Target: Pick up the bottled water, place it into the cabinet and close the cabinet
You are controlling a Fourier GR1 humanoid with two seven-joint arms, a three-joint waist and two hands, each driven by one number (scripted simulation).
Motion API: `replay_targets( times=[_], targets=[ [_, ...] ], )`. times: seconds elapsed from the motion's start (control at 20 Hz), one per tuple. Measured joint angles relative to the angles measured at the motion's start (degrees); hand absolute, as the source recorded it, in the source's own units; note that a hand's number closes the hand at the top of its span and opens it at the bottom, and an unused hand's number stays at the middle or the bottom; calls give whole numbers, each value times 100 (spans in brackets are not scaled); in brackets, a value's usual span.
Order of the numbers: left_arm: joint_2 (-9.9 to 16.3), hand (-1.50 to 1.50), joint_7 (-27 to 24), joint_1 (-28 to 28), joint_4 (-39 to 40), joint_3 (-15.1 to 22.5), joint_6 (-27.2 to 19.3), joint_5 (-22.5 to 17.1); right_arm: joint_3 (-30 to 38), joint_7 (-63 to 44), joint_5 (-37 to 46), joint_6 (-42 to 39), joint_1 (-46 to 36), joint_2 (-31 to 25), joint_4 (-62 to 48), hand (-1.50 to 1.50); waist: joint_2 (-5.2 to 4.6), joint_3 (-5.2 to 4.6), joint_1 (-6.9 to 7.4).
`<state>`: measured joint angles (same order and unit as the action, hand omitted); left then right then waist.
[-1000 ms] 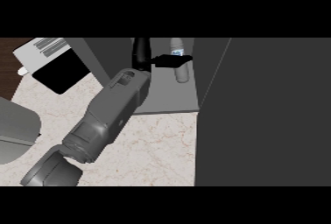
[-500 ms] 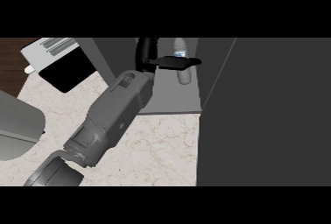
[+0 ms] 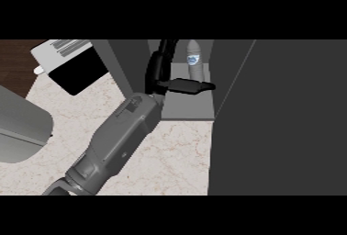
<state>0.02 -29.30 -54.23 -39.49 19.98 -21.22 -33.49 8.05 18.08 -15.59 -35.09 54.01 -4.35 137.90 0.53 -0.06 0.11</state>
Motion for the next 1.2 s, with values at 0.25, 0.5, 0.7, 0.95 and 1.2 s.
replay_targets(
  times=[0.25,0.5,0.7,0.95,1.2],
  targets=[
    [33,-150,162,938,-1241,461,-176,60,-1,50,16,-17,66,1,-5,-150,13,1,57],
    [146,-150,442,1883,-2545,912,-355,214,-143,-114,46,135,-105,18,2,-150,5,1,104],
    [350,-150,594,2638,-3452,1180,-447,297,-302,-282,77,186,-279,-72,28,-150,-8,0,102],
    [751,-150,775,3533,-4547,1441,-553,372,-691,-494,141,-197,-232,-427,27,150,-5,-1,120],
    [1239,-150,785,4295,-5390,1481,-487,397,-1093,-677,202,-476,-273,-746,71,150,-16,-3,91]
  ],
)
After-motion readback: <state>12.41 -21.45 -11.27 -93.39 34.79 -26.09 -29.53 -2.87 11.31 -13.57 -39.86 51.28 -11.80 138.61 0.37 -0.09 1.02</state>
